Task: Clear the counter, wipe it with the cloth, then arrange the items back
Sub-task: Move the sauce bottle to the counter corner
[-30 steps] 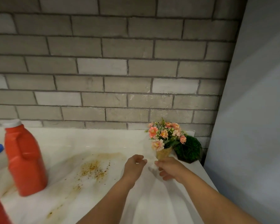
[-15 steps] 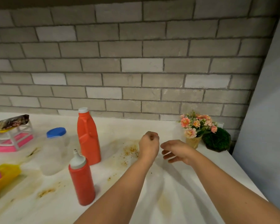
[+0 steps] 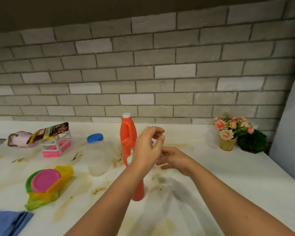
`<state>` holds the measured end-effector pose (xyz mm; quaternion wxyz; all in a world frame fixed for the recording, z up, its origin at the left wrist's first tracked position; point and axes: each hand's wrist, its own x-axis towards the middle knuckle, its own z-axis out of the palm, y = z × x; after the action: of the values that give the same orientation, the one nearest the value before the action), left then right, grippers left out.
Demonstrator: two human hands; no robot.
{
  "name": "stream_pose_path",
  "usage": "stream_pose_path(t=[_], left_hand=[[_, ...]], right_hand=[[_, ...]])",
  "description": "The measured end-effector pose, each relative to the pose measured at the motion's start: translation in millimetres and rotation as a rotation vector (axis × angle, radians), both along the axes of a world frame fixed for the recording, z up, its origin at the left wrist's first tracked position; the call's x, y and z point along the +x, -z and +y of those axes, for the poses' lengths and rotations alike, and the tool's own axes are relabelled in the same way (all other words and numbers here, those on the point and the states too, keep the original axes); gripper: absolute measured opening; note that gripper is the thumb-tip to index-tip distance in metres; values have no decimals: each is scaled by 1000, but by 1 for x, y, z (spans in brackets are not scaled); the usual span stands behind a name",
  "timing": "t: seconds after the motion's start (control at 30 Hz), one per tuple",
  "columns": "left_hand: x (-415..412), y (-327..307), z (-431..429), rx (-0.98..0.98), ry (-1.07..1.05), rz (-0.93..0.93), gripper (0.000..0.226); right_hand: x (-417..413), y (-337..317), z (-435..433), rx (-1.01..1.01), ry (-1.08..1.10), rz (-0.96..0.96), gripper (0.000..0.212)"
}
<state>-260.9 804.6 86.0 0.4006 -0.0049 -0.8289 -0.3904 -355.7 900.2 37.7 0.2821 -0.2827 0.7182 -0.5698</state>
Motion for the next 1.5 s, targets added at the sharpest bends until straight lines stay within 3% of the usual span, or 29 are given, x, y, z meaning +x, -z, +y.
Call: stream_pose_path(t=[0.1,0.23,0.43,0.53,0.63,0.77,1.27,1.5], left_hand=[[16,8,-29,-4,-56,47,15],[33,29,-60,142,-66,20,18],[47,72,-81,485,60,-197,18],[46,91,-84,515,138,-313,23],[43,103,-88,477,182,-356,53],[34,108,-90,451,182,-360,60],[-46,65,9,461,307,-285,19],[-109,52,94,493,442,-285,24]], right_hand=[[18,2,-15,-14,28,36,40],[34,6,-27,-65,11,71,37],[49,16,-37,-62,-9,128,42],[53,26,-38,-57,-6,132,45],[53,34,-38,-52,3,127,44],[50,38,-36,-64,18,127,41],[-5,4,58,-151,175,194,31],[-52,-6,143,-156,301,238,27]])
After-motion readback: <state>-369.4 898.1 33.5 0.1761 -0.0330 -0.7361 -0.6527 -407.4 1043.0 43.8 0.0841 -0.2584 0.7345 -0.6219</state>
